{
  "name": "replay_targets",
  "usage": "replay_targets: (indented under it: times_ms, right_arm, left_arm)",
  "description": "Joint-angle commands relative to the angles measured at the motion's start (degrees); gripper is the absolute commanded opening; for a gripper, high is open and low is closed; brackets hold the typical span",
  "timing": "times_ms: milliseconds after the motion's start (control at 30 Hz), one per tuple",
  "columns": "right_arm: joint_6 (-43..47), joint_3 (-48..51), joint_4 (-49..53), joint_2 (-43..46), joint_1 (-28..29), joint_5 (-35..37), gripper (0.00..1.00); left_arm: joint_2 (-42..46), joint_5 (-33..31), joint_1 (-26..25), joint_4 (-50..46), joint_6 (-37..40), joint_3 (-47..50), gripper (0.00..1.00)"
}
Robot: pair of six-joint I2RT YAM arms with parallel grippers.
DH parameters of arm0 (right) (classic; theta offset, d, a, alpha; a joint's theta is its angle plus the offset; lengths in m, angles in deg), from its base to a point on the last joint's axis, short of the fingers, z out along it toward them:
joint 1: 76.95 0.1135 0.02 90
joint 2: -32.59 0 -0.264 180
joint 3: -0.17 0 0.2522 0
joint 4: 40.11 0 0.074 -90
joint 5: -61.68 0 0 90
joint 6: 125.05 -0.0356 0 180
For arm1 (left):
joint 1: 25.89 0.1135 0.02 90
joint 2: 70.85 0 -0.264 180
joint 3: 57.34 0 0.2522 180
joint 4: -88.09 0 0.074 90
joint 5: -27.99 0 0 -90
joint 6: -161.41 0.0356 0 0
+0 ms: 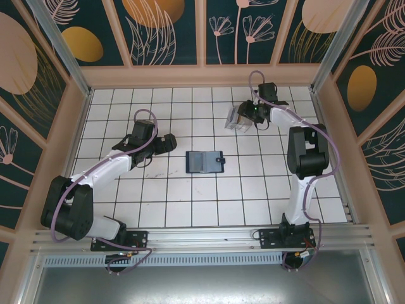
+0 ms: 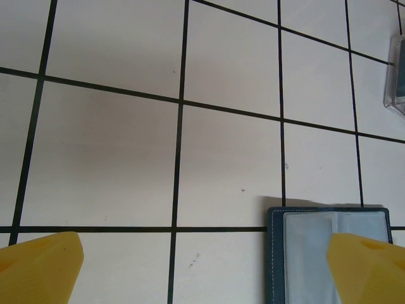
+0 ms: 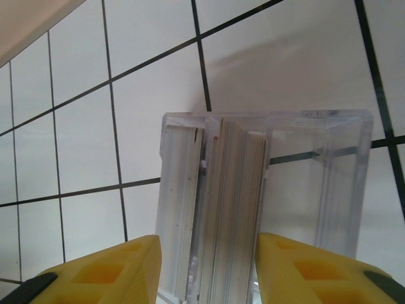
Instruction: Put the credit cards into the card holder
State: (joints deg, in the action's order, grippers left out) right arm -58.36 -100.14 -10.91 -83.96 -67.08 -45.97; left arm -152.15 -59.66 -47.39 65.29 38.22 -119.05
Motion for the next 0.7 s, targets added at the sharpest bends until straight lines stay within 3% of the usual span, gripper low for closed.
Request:
replay_targets:
  times_ms: [0,667]
  right_arm:
    - [-0.95,-1.53,0.26,-0.91,0.53,-2.86,0.43]
    - [-0.05,2.33,-3.31,3.34,0.43,-3.41,0.24]
  left_arm:
    - [-0.09,-0.83,0.14,0.68,1.02,-0.31,0.99]
    - [0.61,-0.02,0.16,2.00,0.12,1.43,0.99]
